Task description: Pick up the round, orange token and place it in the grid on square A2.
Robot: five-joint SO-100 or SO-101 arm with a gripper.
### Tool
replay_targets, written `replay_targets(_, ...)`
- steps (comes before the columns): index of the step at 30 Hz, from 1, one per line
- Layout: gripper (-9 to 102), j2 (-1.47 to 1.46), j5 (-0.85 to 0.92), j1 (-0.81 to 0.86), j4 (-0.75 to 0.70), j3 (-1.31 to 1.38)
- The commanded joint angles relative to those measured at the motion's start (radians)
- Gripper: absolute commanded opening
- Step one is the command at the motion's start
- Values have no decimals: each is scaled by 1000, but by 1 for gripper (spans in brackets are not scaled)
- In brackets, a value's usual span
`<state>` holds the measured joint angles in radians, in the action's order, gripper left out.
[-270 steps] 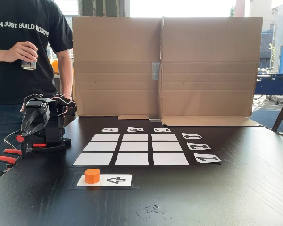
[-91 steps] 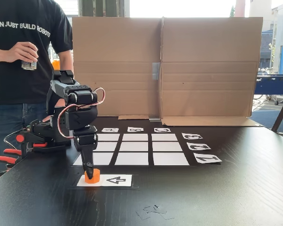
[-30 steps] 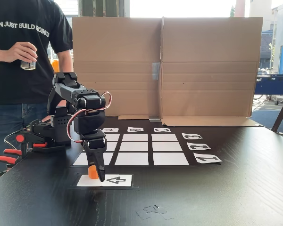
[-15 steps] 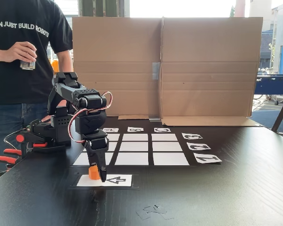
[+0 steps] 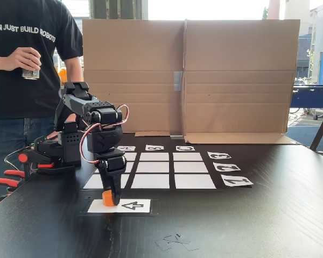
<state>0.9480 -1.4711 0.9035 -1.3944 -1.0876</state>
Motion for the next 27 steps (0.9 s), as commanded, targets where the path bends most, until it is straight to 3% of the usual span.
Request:
replay_targets(1,-1,160,43,41,29,-11)
replay_targets(15,-1,603,230,101,84,-244)
replay_targets(27,-1,928,457,-89,89,-531)
